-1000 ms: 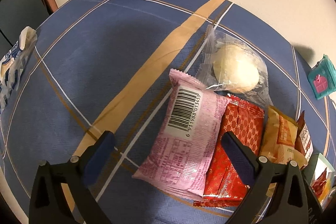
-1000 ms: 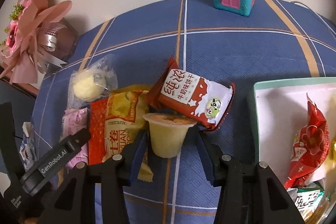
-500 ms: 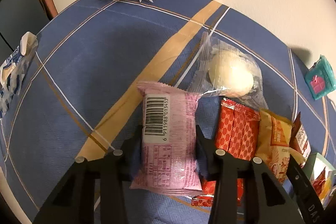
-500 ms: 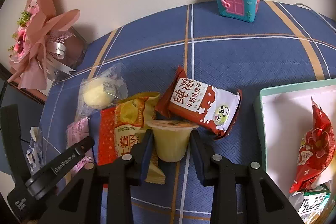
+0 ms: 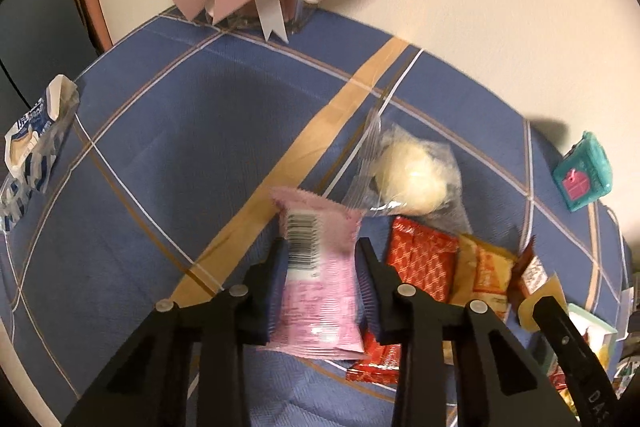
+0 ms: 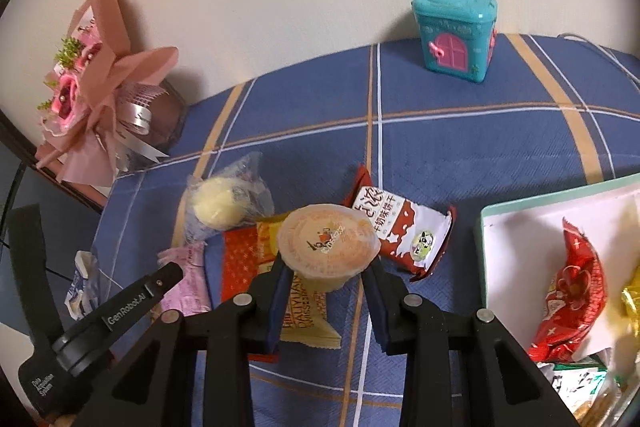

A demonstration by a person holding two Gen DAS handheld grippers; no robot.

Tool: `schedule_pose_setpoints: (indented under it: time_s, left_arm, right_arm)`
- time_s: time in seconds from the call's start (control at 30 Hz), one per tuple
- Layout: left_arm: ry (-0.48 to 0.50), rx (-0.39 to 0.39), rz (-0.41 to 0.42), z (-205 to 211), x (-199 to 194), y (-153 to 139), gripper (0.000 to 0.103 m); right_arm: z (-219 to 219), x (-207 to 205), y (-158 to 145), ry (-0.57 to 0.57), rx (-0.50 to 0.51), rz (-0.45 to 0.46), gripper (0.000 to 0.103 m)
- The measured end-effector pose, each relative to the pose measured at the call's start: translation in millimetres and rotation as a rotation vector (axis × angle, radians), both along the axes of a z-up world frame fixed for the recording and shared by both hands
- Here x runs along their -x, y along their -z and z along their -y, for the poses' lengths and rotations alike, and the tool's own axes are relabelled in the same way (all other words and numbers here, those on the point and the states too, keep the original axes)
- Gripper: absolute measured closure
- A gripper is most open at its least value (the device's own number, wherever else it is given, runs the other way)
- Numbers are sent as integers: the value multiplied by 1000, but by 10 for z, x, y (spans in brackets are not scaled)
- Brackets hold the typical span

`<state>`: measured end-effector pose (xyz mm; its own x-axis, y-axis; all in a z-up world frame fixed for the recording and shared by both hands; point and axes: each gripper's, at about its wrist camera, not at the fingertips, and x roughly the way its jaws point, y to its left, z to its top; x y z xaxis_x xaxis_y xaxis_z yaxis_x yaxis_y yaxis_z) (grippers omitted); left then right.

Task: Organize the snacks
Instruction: 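Lift the pink pack and the pudding cup off the pile with both tools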

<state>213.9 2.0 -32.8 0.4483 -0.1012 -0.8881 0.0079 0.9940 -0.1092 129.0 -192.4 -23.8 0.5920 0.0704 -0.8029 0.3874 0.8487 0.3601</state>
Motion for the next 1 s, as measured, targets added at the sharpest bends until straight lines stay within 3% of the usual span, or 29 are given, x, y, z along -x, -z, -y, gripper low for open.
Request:
schedule_pose_setpoints:
  time_s: [0.4, 0.6, 0.67, 0.73, 0.8, 1.0]
  left_arm:
    - [-1, 37, 30, -21, 57, -205, 69]
    - [-7, 42, -24, -62, -5, -17, 69]
    - [-13, 24, -45, -56, -33, 94, 66]
    - [-10, 14, -61, -44, -55, 195, 50]
    - [-8, 21, -79, -35, -70, 267, 44]
    - [24, -36, -92, 66, -68, 427, 44]
  right_arm:
    - [13, 73, -236, -7, 13, 38, 66]
    - [24, 78, -225, -8, 12, 24, 66]
    - [35, 68, -162, -10, 4, 6, 66]
    - [40, 56, -89, -13, -4, -13, 66]
    - [45, 44, -20, -14, -9, -31, 66]
    - [41, 28, 98, -16, -19, -61, 66]
